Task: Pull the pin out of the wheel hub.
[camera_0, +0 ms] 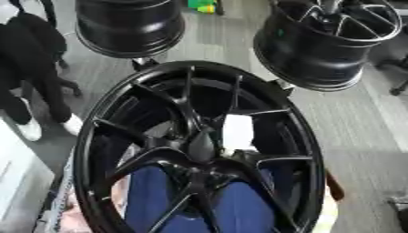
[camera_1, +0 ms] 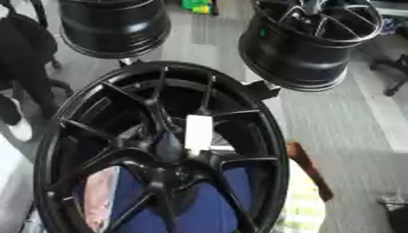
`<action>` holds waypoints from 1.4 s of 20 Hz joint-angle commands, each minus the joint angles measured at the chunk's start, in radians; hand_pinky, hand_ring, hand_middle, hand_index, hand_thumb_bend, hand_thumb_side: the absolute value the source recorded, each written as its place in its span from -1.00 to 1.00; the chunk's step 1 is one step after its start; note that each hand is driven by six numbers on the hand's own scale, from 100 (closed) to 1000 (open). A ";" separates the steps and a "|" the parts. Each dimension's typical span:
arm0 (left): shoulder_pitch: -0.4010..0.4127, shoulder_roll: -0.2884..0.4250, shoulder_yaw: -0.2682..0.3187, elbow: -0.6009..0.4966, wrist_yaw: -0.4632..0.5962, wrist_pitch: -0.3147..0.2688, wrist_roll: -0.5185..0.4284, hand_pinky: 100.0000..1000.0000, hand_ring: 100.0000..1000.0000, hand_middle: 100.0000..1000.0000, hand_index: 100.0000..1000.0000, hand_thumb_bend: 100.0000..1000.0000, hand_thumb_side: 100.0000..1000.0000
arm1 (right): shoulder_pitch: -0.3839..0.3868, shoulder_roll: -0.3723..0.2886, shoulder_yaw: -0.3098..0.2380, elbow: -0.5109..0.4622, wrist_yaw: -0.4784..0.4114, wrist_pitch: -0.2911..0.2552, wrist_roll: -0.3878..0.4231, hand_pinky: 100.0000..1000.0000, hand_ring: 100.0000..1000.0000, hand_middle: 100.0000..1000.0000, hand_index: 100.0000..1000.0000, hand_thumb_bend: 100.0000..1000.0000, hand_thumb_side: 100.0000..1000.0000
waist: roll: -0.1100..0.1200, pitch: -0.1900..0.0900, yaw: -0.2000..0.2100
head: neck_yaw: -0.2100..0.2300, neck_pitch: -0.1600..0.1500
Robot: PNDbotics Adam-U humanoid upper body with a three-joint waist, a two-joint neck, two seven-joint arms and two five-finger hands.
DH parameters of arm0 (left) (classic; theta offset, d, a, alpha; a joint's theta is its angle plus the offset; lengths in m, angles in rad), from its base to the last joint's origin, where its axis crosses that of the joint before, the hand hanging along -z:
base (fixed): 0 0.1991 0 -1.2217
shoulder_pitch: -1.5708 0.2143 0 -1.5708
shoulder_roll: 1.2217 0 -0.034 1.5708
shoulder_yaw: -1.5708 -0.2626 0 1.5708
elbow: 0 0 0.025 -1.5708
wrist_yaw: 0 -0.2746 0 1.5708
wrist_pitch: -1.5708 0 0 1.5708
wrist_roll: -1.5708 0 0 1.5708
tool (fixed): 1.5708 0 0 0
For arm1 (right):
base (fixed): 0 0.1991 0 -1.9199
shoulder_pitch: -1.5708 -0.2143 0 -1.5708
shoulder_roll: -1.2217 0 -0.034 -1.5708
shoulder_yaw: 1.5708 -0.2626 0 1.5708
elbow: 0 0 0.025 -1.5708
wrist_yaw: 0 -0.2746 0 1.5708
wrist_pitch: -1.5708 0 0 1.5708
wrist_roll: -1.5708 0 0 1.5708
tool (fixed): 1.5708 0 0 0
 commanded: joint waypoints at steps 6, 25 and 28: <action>-0.016 0.014 0.000 -0.017 0.010 0.000 -0.012 0.46 0.62 0.38 0.62 -0.82 0.11 | -0.218 0.032 0.056 0.167 0.107 -0.034 0.026 0.55 0.37 -0.10 0.24 -1.00 -1.00 | 0.005 -0.014 0.007 | -0.021 -0.021; -0.012 0.019 0.000 -0.017 0.010 0.000 -0.015 0.46 0.62 0.38 0.62 -0.81 0.11 | -0.299 0.062 0.055 0.198 0.214 -0.114 0.052 0.68 0.69 0.64 0.80 -0.96 -0.24 | 0.002 -0.018 -0.001 | -0.015 -0.010; -0.011 0.019 0.001 -0.017 0.009 0.000 -0.015 0.46 0.62 0.38 0.62 -0.81 0.11 | -0.295 0.058 0.050 0.192 0.205 -0.111 0.044 0.68 0.68 0.64 0.80 -0.97 -0.25 | 0.002 -0.020 -0.001 | -0.015 -0.009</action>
